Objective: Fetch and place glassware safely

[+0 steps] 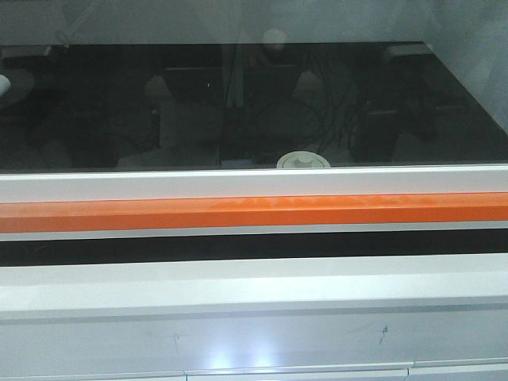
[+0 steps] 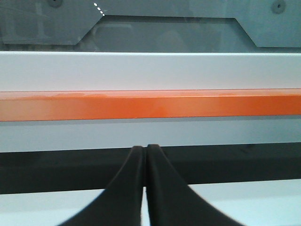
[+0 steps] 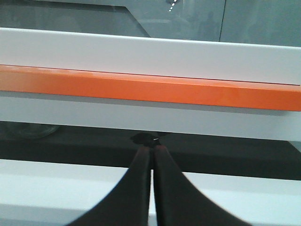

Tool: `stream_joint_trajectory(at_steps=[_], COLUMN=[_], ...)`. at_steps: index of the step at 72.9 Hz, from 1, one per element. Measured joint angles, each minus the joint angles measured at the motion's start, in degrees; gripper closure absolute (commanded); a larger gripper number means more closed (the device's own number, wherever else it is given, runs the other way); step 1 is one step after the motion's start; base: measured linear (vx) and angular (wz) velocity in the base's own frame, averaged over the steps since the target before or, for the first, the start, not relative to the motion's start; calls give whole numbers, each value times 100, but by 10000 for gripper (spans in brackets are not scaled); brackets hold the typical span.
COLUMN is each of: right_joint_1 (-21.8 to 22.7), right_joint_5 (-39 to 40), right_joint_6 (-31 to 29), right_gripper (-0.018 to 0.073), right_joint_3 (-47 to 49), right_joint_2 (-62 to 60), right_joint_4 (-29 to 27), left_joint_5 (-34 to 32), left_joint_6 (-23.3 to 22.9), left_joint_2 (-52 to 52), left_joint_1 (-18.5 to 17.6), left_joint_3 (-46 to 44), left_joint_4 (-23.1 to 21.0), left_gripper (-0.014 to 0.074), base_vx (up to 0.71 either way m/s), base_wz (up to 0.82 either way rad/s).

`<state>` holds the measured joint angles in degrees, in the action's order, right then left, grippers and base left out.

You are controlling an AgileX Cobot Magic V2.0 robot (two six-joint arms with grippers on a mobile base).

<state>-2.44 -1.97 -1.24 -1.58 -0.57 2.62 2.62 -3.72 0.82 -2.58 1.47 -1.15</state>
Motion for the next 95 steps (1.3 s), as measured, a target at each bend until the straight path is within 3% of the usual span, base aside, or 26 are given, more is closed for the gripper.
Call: stream_joint_trajectory(at_steps=[83, 95], right_joint_1=[0, 0], right_joint_5=[154, 513], right_joint_6=[0, 124], right_gripper=[567, 567], right_joint_3=[0, 0], right_joint_2=[0, 0], right_joint_4=[0, -151], left_joint_5=[-8, -598], left_joint_6=[0, 0], left_joint_2=[0, 0], left_joint_1=[0, 0], left_joint_3=[0, 0], left_joint_4=[0, 0], left_gripper=[605, 603], base_vx=[0, 0], base_wz=[0, 0])
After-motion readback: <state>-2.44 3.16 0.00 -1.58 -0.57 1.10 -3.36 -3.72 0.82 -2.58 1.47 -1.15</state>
